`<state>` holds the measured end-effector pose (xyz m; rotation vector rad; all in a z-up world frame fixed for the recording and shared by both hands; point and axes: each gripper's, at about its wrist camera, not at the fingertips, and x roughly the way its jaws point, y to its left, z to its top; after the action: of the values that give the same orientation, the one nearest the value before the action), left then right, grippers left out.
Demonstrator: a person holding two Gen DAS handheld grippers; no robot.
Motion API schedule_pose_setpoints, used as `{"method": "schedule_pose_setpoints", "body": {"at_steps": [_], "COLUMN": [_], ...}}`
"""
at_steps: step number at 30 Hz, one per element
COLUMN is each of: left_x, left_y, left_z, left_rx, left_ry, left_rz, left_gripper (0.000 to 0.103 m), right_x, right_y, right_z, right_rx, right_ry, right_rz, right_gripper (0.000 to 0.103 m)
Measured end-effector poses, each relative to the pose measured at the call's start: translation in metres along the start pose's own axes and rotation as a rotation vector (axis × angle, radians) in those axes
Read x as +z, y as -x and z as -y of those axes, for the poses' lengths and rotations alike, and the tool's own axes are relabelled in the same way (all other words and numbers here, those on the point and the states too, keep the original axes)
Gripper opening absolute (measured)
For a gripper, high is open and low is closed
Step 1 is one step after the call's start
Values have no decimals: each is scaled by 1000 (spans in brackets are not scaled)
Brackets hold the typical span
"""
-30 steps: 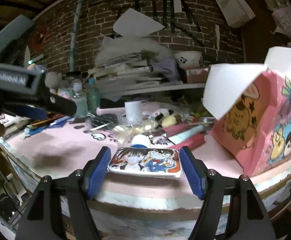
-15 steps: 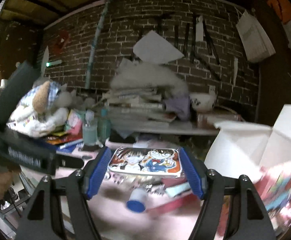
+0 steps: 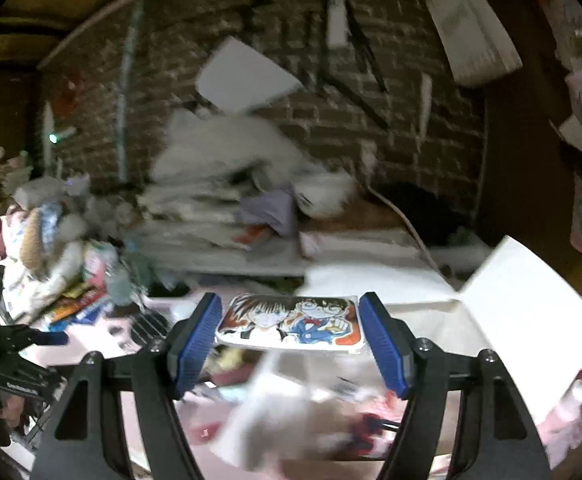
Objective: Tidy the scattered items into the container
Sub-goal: 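Lift the printed anime tin into the white box and open the right gripper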
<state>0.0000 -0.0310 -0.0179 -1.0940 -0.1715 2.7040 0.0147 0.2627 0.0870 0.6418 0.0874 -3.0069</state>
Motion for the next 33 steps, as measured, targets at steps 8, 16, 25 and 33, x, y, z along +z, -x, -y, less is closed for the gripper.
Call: {"method": "schedule_pose_setpoints", "body": {"at_steps": [8,16,25,33], "left_x": [0,-1,-1,-1], "left_y": [-2,-6,-8,-13], "left_z": [4,5,5,4], "left_rx": [2,1,4,3], "left_ry": [-11,-1,-6,-4], "left_rz": [-4,-13,-18,-31], "left_gripper": [92,92,92,92], "right_x": [3,-10,-27,-35], "right_y": [-41,-80,-117,-122], "right_z": [39,56,67,69], "right_rx": [-7,-19,-5,12], "right_ry": [-25,-47,-69,-71], "right_rz": [-318,-599,-855,-943], "right_gripper": [69,69,69,69]}}
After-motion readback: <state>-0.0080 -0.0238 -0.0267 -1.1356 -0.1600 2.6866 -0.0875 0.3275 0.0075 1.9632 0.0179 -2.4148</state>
